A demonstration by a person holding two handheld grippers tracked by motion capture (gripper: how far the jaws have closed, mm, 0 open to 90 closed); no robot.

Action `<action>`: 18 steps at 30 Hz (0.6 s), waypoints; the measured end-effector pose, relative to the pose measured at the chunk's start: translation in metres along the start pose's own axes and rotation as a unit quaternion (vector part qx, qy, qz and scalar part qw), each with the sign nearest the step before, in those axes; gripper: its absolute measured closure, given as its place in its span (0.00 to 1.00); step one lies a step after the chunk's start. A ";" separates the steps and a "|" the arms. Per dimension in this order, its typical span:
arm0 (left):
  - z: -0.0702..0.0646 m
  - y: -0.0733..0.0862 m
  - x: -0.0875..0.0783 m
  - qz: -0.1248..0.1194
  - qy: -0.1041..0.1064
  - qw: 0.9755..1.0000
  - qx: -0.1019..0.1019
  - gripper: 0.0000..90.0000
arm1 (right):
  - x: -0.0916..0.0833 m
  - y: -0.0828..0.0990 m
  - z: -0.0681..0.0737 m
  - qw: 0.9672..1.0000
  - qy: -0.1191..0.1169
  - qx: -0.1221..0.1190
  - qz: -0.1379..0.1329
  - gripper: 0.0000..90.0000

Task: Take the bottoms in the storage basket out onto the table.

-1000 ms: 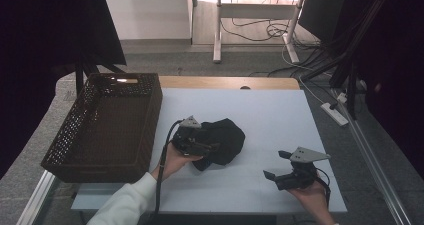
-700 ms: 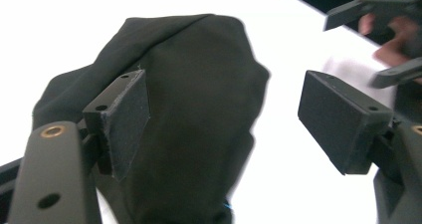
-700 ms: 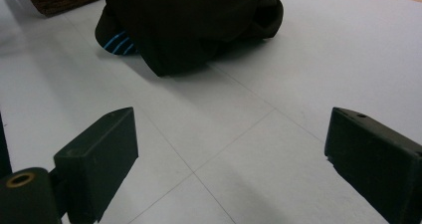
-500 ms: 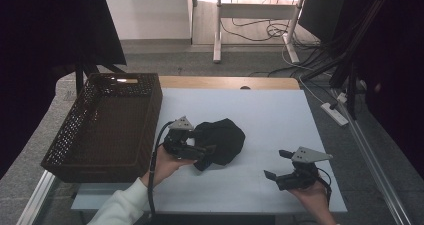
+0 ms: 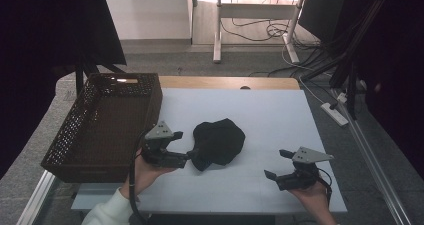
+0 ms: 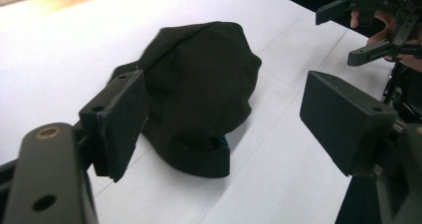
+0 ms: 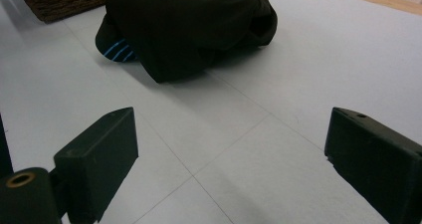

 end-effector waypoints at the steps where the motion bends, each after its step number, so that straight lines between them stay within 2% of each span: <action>1: 0.001 0.002 -0.004 -0.004 -0.001 1.000 -0.001 0.22 | 0.000 0.000 0.000 1.000 0.000 0.000 0.000 0.07; 3: 0.004 0.006 -0.013 -0.006 -0.012 1.000 -0.003 0.21 | 0.000 0.000 0.000 1.000 0.001 -0.001 0.000 0.07; 6: 0.009 0.014 -0.028 -0.011 -0.016 1.000 -0.009 0.20 | 0.000 0.000 0.000 1.000 0.002 -0.001 0.000 0.07; 10: 0.017 0.026 -0.048 -0.020 -0.036 0.999 -0.018 0.20 | -0.002 -0.002 0.001 1.000 0.003 -0.003 -0.006 0.07; 15: 0.030 0.044 -0.064 -0.023 -0.053 0.998 -0.038 0.20 | -0.002 -0.002 0.001 1.000 0.006 -0.004 -0.007 0.07; 18: 0.037 0.053 -0.070 -0.024 -0.054 0.997 -0.048 0.20 | -0.002 -0.002 0.000 1.000 0.007 -0.003 -0.008 0.07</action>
Point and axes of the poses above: each handheld gripper's, and its own axes: x roughly forward along the jaws, y roughly out of its underside, z roughly to its left, the point moved 5 cm from there along x, roughly forward along the jaws, and after that the axes turned 2 degrees about z, right-handed, at the moved point
